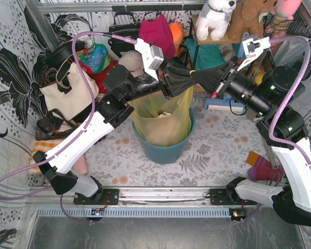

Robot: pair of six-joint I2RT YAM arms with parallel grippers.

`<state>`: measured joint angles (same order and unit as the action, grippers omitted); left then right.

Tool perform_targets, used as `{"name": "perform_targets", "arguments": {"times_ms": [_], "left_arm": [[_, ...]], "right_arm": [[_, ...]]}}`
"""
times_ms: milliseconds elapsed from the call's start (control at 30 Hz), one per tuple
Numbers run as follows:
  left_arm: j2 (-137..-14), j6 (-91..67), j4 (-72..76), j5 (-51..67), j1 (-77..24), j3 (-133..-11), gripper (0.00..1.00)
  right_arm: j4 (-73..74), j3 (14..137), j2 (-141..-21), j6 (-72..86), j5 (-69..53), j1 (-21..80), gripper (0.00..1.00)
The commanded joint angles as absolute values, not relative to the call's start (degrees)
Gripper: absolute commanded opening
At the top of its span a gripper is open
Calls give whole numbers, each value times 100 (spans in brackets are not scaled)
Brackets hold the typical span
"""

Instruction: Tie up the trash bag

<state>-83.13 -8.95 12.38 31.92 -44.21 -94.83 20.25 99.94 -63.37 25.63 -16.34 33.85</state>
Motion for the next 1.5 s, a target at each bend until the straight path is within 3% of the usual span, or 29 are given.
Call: {"name": "perform_targets", "arguments": {"times_ms": [0, 300, 400, 533, 600, 800, 1100, 1467], "left_arm": [[-8419, -888, 1293, 3193, -4395, -9750, 35], [-8368, -948, 1349, 3181, -4395, -9651, 0], [-8235, -983, 1491, 3178, -4395, -9421, 0], [-8013, -1070, 1732, 3307, -4395, -9092, 0], [-7880, -1106, 1902, 3480, -4399, -8885, 0], [-7471, -1205, 3026, 4282, -4403, -7787, 0], [-7207, -1446, 3898, 4686, -4403, -7161, 0], [-6656, -1544, 4034, 4942, -4403, -6593, 0]], "right_arm": [[1778, 10002, -6311, 2540, -1757, 3393, 0], [1774, 9949, -6293, 2549, -1749, 3393, 0], [1727, 9932, -6272, 2561, -1721, 3394, 0], [1567, 9847, -6208, 2571, -1639, 3396, 24], [1462, 9812, -6173, 2583, -1593, 3395, 30], [1368, 9909, -6367, 2619, -1758, 3400, 33], [1159, 10371, -7162, 2577, -3159, 3400, 49], [992, 11279, -8280, 2304, -3948, 3560, 54]]}}
